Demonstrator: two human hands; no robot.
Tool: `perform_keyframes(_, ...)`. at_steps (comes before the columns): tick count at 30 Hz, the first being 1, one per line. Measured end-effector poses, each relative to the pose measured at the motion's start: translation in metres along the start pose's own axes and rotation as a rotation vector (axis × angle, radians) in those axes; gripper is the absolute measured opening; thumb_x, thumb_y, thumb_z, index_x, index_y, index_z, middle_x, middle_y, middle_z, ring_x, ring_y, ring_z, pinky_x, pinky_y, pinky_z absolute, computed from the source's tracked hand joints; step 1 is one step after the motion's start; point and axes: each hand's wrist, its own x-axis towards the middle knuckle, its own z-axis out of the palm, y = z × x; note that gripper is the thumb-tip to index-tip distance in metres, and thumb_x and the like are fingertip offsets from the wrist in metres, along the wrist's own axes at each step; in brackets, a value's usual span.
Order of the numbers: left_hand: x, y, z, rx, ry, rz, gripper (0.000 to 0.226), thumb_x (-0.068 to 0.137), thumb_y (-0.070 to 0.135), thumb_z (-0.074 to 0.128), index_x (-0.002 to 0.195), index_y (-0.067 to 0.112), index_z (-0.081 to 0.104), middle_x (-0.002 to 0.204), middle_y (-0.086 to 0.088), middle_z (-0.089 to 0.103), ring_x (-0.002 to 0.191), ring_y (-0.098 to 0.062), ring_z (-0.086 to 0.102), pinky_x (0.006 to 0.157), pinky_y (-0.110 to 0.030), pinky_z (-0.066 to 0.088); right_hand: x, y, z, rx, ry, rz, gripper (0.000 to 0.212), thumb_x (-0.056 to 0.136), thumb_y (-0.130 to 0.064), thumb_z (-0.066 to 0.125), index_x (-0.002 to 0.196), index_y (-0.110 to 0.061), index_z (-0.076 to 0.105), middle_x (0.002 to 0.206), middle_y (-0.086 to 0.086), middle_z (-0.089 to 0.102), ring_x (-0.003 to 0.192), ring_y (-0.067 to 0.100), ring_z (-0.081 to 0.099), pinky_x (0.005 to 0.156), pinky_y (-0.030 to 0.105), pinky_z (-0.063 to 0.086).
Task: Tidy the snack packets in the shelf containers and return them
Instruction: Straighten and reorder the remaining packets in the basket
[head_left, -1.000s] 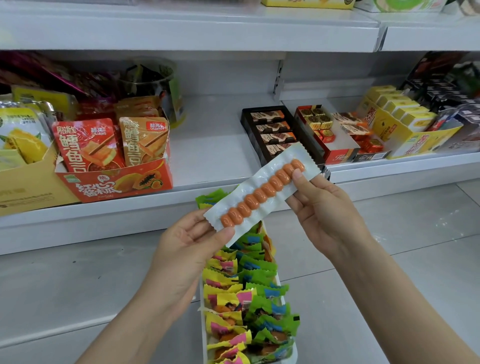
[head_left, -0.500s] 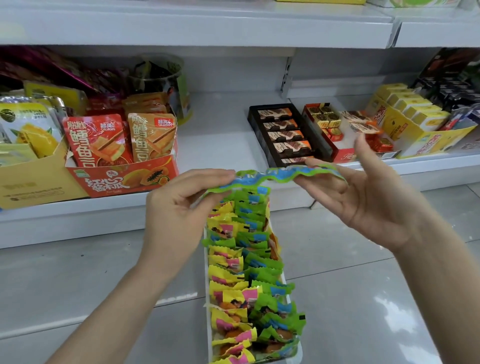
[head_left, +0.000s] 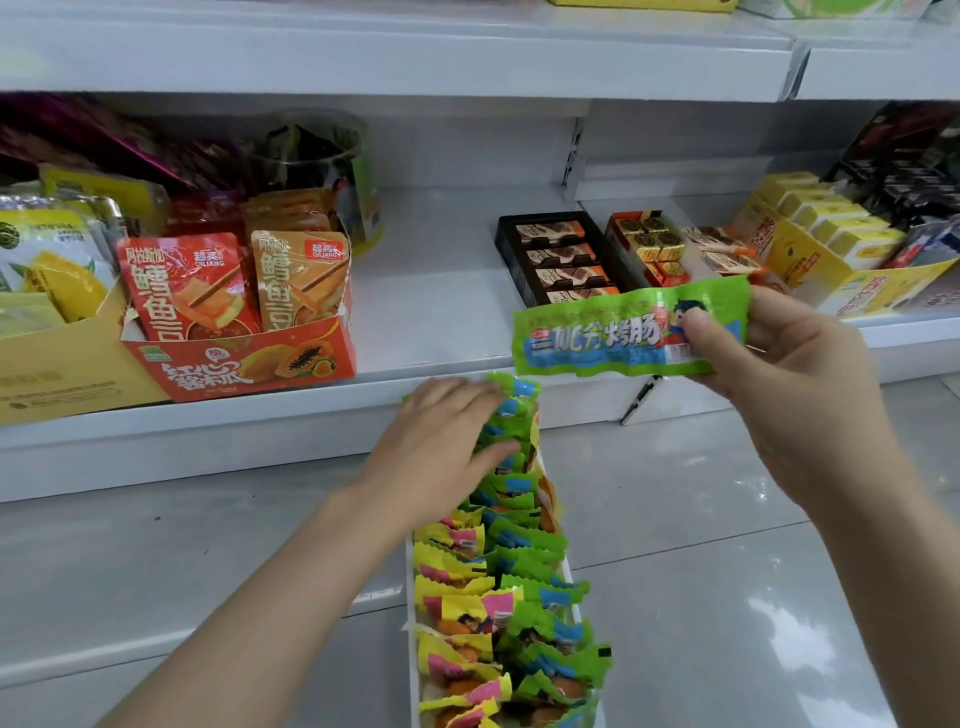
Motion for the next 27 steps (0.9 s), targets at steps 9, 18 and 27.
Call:
perform_keyframes(9, -0.026, -0.008, 0.011, -0.161, 0.047, 0.076, 0.041, 0.098, 0.042, 0.047, 0.133, 0.025, 0.062, 0.128, 0.007, 0.058, 0.122, -0.018, 0.047, 0.108, -0.038, 0.036, 0.004, 0.001, 0.024, -0.528, -0.270, -0.236, 0.007, 0.090, -0.021, 0.069, 0.095, -0.023, 0.074, 0.087, -0.013, 0.075, 0.081, 0.004, 0.070, 0.073, 0.024, 0.058)
perform_keyframes(18, -0.029, -0.009, 0.012, -0.189, 0.057, 0.080, 0.036, 0.099, 0.038, 0.052, 0.134, 0.032, 0.060, 0.132, 0.014, 0.058, 0.126, -0.015, 0.042, 0.112, -0.039, 0.030, 0.029, 0.012, 0.089, -1.082, -0.608, -0.292, 0.019, 0.092, -0.032, 0.068, 0.108, -0.026, 0.076, 0.098, 0.003, 0.070, 0.092, 0.022, 0.063, 0.083, 0.034, 0.051)
perform_keyframes(27, -0.031, -0.014, 0.012, -0.300, 0.070, 0.049, 0.039, 0.098, 0.038, 0.057, 0.136, 0.027, 0.059, 0.126, 0.013, 0.054, 0.123, -0.008, 0.041, 0.109, -0.036, 0.035, 0.019, 0.053, 0.087, -1.002, -0.431, -0.139, 0.009, 0.087, -0.025, 0.074, 0.093, -0.022, 0.080, 0.086, 0.000, 0.076, 0.087, 0.019, 0.068, 0.080, 0.032, 0.055)
